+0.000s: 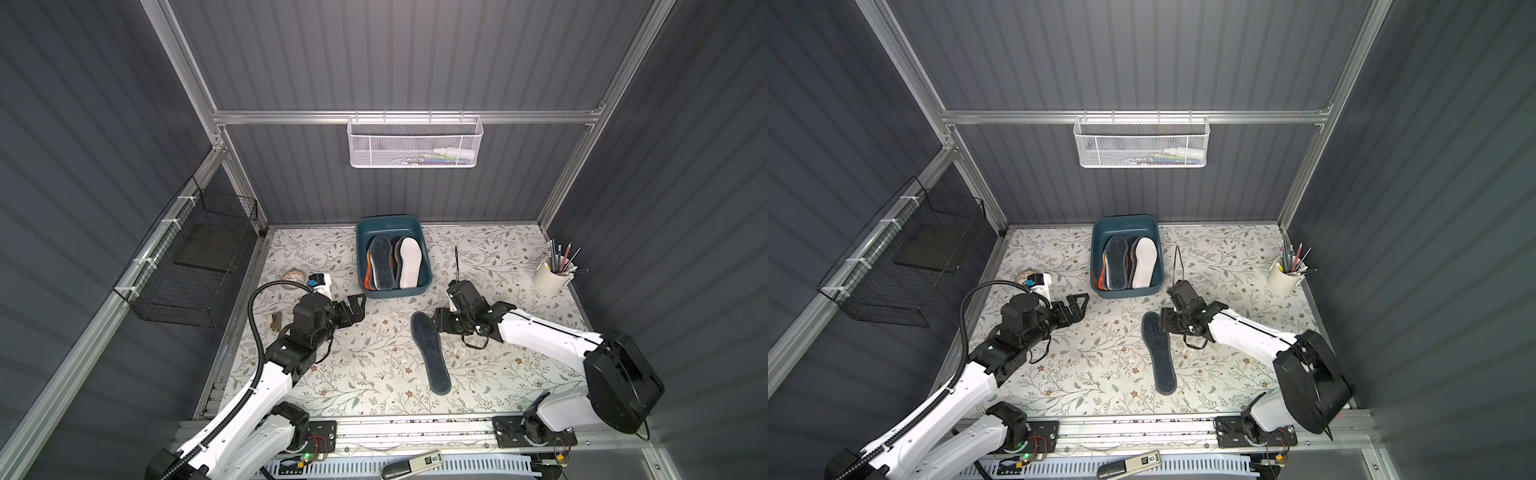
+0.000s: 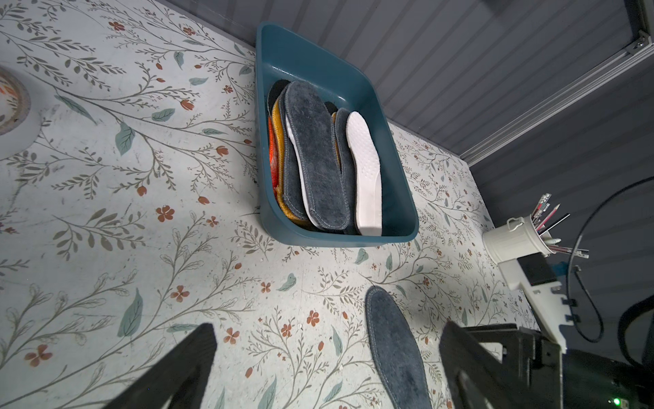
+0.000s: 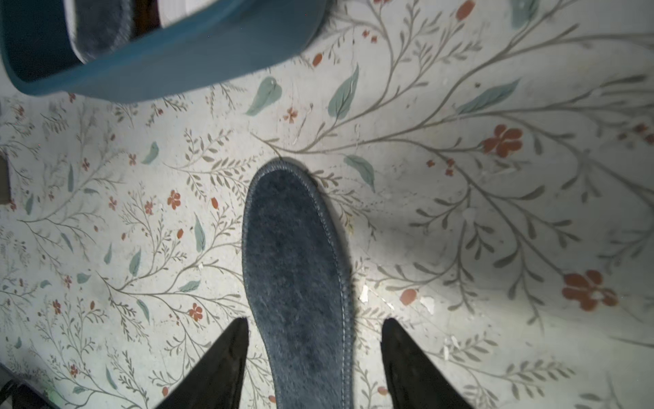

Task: Put the insoles into the storage box
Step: Pick up the insole from the center of the board.

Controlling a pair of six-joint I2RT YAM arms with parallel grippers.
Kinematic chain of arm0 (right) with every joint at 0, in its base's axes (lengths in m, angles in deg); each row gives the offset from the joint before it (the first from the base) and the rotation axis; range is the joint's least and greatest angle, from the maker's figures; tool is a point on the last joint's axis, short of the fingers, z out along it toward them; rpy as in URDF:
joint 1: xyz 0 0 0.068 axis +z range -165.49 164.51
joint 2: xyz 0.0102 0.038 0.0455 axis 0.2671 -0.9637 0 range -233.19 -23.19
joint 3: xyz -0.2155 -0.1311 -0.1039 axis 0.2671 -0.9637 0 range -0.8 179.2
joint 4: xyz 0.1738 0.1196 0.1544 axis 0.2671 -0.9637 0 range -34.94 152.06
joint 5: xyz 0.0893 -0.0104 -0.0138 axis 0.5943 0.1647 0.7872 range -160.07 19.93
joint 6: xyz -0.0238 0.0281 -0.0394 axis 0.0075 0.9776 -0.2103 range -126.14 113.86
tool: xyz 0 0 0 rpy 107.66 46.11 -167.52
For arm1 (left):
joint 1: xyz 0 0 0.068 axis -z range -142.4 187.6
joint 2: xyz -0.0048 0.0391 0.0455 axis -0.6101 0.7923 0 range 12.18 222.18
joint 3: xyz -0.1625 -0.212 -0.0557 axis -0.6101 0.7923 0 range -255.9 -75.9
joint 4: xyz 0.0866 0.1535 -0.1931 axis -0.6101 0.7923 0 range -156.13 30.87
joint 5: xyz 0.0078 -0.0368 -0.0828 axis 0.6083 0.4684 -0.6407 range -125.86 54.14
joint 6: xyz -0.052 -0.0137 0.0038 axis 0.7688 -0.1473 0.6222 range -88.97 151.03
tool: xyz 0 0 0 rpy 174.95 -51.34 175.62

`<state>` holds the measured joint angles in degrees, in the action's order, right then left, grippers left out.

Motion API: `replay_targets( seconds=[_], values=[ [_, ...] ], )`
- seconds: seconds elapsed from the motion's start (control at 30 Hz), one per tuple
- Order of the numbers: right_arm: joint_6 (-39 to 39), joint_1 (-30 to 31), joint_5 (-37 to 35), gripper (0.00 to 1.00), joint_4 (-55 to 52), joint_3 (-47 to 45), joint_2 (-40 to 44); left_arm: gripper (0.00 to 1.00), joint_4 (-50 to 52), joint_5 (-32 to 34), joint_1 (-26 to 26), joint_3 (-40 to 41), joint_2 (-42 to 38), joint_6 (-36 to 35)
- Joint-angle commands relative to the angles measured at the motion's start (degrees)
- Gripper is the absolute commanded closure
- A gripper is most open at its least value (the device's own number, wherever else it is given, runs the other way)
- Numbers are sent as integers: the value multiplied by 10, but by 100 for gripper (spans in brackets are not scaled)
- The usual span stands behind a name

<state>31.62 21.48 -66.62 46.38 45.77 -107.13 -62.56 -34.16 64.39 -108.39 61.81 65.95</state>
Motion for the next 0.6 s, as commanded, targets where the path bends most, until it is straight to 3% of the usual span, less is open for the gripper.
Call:
replay_targets(
  seconds=[0.0,0.57],
  values=[
    [10,9,4,40,-14,9,-27,0,-2,-1,-3,-4,-2,-3],
    [7,13,25,61,-43,52,-122,0,8,8,-3,-6,-1,-7]
  ],
)
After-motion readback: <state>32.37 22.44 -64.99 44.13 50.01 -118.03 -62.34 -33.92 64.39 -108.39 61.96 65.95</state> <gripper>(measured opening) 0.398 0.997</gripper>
